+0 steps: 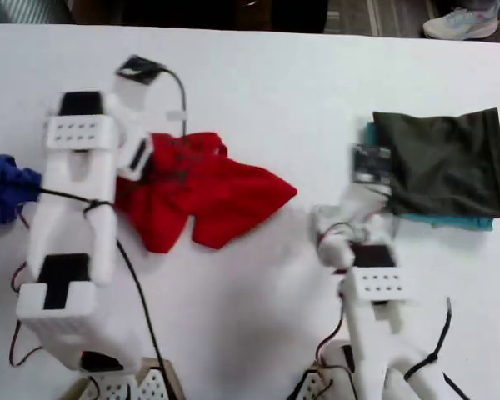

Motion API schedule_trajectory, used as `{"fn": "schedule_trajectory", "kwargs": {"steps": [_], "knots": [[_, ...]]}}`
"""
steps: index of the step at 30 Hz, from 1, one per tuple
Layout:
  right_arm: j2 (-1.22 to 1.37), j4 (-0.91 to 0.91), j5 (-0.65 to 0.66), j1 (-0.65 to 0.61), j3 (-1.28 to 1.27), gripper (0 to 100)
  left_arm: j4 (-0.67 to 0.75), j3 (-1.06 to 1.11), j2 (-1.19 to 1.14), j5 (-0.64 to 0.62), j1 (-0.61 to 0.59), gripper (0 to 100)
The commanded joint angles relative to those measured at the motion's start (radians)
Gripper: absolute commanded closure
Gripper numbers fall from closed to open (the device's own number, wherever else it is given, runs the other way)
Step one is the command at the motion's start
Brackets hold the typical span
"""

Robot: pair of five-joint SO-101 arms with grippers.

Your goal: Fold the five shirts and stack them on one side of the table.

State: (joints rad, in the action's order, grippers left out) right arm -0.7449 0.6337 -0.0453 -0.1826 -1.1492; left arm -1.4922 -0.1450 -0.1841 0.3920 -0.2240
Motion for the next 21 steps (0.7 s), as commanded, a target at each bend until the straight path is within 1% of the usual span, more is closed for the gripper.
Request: {"fn": "schedule_trajectory", "kwargs": {"steps": [1,3,5,8,12,16,18,19,21], "knots": [[-0.035,0.012,0.023,-0.216,0.084,73.1,0.054,0.002,0.038,0.049,-0.12,82],[-0.03,0.004,0.025,-0.3,0.121,73.0,0.069,0.005,0.035,0.064,-0.17,82],[0.012,-0.044,0.06,-0.331,0.144,73.0,0.068,0.005,0.035,0.068,-0.192,82],[0.163,-0.124,0.117,-0.325,0.183,72.7,0.068,0.005,0.035,0.064,-0.199,82],[0.453,-0.13,0.129,-0.323,0.302,65.7,0.068,0.005,0.035,0.063,-0.198,82],[0.72,-0.128,0.132,-0.323,0.473,65.9,0.068,0.004,0.037,0.063,-0.199,83],[0.822,-0.113,0.158,-0.321,0.548,69.4,0.068,-0.001,0.037,0.064,-0.199,83],[0.851,-0.076,0.175,-0.325,0.594,73.5,0.068,-0.002,0.038,0.066,-0.199,83],[0.885,0.005,0.19,-0.325,0.677,87.2,0.068,-0.004,0.038,0.064,-0.199,83]]}}
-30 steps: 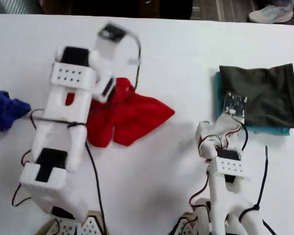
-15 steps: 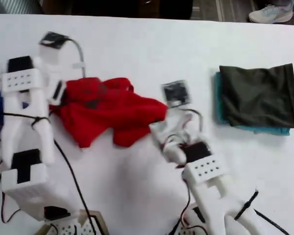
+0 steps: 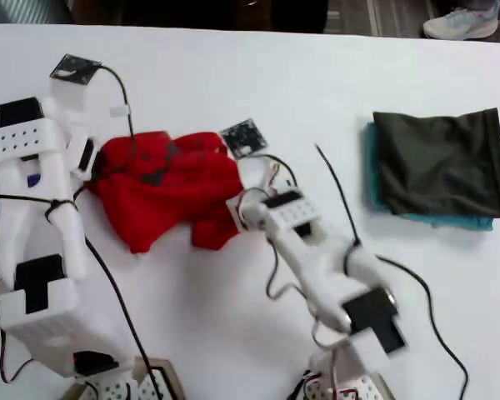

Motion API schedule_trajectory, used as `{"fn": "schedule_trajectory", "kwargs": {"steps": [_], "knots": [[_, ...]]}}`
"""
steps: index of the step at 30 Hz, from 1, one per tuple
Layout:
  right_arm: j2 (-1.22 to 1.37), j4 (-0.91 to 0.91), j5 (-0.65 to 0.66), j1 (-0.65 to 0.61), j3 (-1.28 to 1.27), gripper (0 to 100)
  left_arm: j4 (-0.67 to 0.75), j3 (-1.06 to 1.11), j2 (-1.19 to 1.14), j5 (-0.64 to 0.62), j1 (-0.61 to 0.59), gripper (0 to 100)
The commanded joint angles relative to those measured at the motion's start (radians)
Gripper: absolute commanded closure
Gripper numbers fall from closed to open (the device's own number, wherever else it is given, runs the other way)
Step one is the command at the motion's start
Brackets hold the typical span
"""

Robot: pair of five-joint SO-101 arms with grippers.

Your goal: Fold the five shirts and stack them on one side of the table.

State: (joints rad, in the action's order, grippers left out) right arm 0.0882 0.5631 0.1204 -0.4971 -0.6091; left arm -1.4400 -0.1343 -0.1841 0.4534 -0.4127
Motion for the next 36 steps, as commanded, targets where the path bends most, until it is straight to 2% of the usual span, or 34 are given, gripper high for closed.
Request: {"fn": "schedule_trajectory", "kwargs": {"steps": [1,2,3,7,10,12,20,24,27,31,36], "knots": [[0.056,0.101,0.025,-0.007,0.164,96.3,0.015,-0.015,0.038,0.003,-0.008,83],[0.059,0.113,0.025,-0.002,0.186,99.4,0.017,-0.015,0.038,0.002,-0.005,83],[0.059,0.124,0.028,0.004,0.199,95.7,0.017,-0.015,0.038,0.002,-0.002,83],[-0.001,0.134,0.028,0.056,0.229,97.7,0.035,-0.03,0.048,0.0,0.021,84],[-0.097,0.166,0.028,0.108,0.23,97.8,0.009,-0.116,0.046,-0.002,0.028,92],[-0.173,0.203,0.029,0.143,0.23,97.8,-0.032,-0.202,0.046,-0.002,0.031,97],[-0.541,0.344,0.123,0.214,0.23,97.8,-0.319,-0.622,0.046,-0.02,0.153,97],[-0.745,0.449,0.181,0.242,0.23,97.8,-0.347,-0.742,0.074,-0.021,0.167,97],[-0.875,0.49,0.269,0.323,0.227,97.8,-0.347,-0.684,0.127,-0.021,0.169,96],[-0.889,0.475,0.33,0.433,0.146,97.8,-0.347,-0.452,0.215,-0.018,0.227,87],[-0.823,0.294,0.328,0.487,-0.04,97.8,-0.321,-0.096,0.342,0.035,0.393,83]]}}
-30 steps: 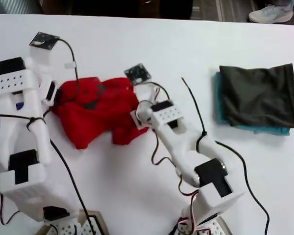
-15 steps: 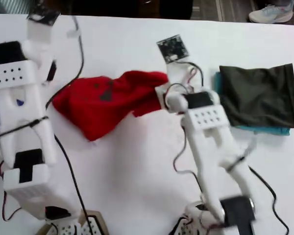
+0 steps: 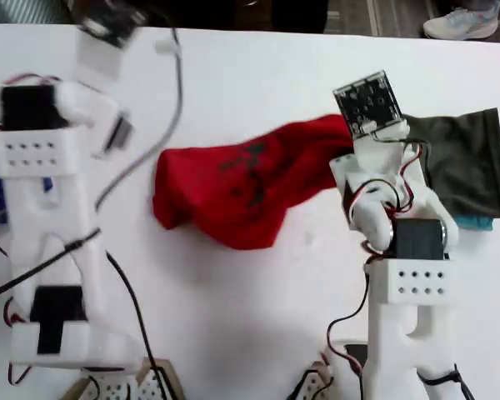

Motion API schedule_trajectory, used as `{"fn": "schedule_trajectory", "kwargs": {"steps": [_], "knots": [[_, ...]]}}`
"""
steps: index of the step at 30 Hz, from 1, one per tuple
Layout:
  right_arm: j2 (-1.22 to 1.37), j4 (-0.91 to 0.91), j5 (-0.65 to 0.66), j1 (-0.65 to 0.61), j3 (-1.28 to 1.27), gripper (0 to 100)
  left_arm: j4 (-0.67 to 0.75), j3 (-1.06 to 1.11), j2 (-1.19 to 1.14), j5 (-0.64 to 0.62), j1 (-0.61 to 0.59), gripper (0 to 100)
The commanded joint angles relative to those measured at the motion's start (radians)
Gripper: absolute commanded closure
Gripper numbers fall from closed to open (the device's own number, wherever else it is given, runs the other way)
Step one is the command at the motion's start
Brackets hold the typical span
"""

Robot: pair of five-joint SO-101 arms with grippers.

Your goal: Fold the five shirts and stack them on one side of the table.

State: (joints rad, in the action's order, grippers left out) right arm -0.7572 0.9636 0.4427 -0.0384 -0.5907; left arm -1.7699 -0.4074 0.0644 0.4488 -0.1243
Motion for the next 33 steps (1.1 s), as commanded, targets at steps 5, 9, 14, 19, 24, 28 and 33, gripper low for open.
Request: {"fn": "schedule_trajectory", "kwargs": {"steps": [5,9,14,19,24,28,33], "knots": [[0.119,-0.242,0.003,0.051,-0.135,97.8,0.226,0.539,0.173,0.069,0.252,83],[0.24,-0.32,0.002,0.114,-0.137,97.8,0.413,0.753,0.21,0.008,0.328,83],[0.36,-0.387,-0.054,0.176,-0.135,97.8,0.692,0.931,0.213,-0.107,0.384,83],[0.421,-0.44,-0.117,0.183,-0.135,97.8,1.002,1.102,0.209,-0.219,0.43,82],[0.446,-0.464,-0.198,0.182,-0.135,97.8,1.094,1.07,0.066,-0.281,0.422,77],[0.49,-0.49,-0.284,0.182,-0.146,97.8,0.956,0.839,-0.172,-0.279,0.405,78],[0.561,-0.519,-0.281,0.183,-0.144,97.8,0.72,0.449,-0.416,-0.255,0.391,81]]}}
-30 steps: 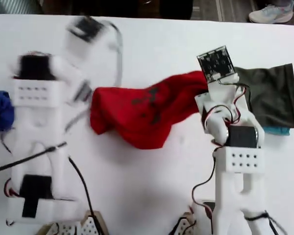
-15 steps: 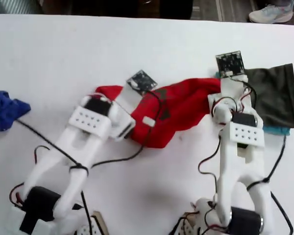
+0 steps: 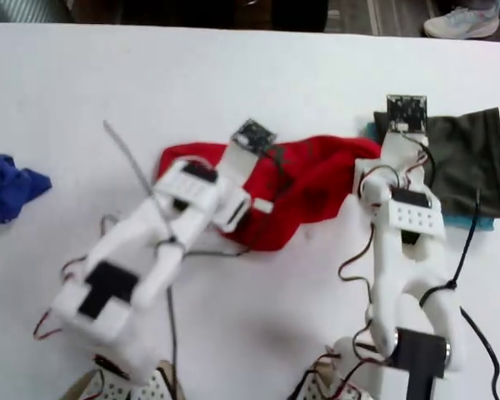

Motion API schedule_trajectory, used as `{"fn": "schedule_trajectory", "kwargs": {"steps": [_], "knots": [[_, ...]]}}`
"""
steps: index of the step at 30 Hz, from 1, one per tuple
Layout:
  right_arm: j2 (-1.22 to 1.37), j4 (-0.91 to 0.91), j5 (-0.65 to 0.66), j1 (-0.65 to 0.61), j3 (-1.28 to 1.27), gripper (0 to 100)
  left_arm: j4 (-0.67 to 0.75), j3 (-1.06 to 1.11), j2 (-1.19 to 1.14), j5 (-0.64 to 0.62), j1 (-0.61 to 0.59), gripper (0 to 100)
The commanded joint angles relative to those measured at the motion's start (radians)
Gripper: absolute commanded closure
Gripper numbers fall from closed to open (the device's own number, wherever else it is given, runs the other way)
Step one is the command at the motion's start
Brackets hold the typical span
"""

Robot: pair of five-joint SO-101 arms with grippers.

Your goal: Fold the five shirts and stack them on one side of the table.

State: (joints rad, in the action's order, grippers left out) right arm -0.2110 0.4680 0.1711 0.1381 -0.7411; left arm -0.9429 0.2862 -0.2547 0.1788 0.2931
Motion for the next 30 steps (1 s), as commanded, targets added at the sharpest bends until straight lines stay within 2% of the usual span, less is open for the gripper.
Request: {"fn": "schedule_trajectory", "kwargs": {"steps": [1,5,8,11,21,24,28,30], "knots": [[0.021,-0.024,-0.009,0.007,0.008,97.8,-0.126,-0.311,-0.133,0.048,-0.038,83],[0.022,-0.022,-0.009,0.008,0.008,97.8,-0.133,-0.499,-0.27,0.143,-0.104,99],[0.022,-0.019,-0.017,0.008,0.008,97.8,-0.146,-0.585,-0.338,0.141,-0.163,98],[0.022,-0.019,-0.017,0.001,0.009,97.8,-0.221,-0.664,-0.345,0.141,-0.192,97],[0.03,-0.073,-0.017,-0.102,0.011,97.8,-0.605,-1.127,-0.35,0.149,-0.186,97],[0.03,-0.087,-0.017,-0.099,0.009,97.8,-0.644,-1.224,-0.354,0.149,-0.216,95],[0.031,-0.087,-0.017,-0.096,-0.002,97.8,-0.641,-1.245,-0.354,0.149,-0.269,84],[0.025,-0.087,-0.017,-0.096,-0.023,97.8,-0.637,-1.241,-0.356,0.149,-0.293,83]]}}
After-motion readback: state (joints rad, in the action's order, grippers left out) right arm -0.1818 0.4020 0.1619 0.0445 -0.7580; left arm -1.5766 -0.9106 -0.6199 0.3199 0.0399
